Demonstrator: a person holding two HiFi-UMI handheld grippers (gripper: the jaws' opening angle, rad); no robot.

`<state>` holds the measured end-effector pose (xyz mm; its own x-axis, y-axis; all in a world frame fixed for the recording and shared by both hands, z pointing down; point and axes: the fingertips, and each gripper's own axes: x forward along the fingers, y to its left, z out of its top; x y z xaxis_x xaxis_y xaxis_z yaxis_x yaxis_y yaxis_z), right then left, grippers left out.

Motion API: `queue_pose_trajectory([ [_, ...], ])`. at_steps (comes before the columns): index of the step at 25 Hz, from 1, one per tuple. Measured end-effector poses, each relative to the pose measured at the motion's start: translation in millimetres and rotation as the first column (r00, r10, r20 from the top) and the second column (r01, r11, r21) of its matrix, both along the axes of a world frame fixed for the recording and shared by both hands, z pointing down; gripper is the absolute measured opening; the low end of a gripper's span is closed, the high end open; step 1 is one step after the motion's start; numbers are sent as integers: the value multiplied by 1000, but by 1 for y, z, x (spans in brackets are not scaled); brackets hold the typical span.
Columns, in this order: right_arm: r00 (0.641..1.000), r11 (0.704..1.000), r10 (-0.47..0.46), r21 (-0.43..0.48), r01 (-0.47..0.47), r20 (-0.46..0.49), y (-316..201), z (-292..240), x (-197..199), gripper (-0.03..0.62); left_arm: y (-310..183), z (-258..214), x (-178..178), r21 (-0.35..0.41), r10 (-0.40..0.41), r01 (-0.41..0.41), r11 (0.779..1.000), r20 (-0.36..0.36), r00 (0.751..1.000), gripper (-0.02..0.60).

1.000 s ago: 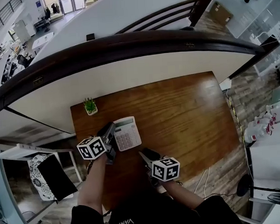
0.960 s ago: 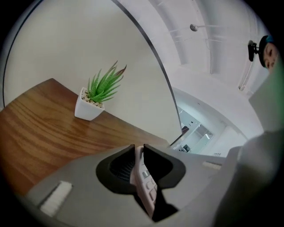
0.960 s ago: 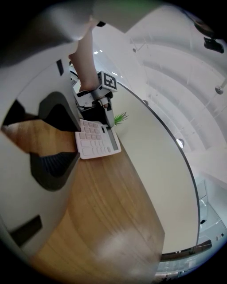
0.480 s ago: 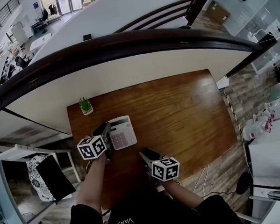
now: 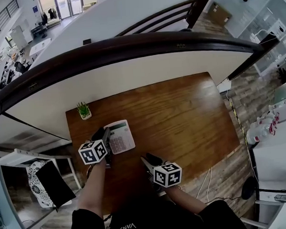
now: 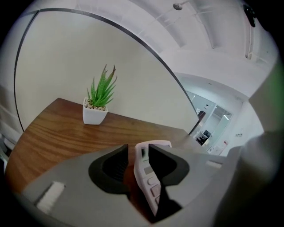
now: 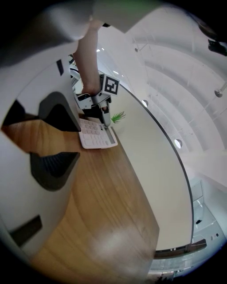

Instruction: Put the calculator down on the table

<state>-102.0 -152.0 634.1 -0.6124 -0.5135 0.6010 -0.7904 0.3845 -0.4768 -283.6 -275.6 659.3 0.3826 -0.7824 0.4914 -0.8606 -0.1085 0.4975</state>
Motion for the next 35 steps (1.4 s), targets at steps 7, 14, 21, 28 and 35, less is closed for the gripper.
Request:
queue_pose_trajectory([
  [7,1000,1000,-10,22,10,8,2,-9,16,152,17,2,-2,-23,-53,52,998,-4,999,150],
  [14,995,994,-95,47,95,2,11,-23,28,129,58,-16,1,-18,-104,105,994,21,994,150],
  [21,983,980,-182,76,182,-11,24,-38,44,100,104,-46,21,37,-163,162,986,23,986,83],
  [28,970,964,-242,108,242,-13,37,-47,59,74,152,-71,41,95,-218,215,972,21,976,11],
  [35,945,934,-324,151,325,-30,49,-56,70,48,194,-84,78,132,-238,234,963,15,971,11],
])
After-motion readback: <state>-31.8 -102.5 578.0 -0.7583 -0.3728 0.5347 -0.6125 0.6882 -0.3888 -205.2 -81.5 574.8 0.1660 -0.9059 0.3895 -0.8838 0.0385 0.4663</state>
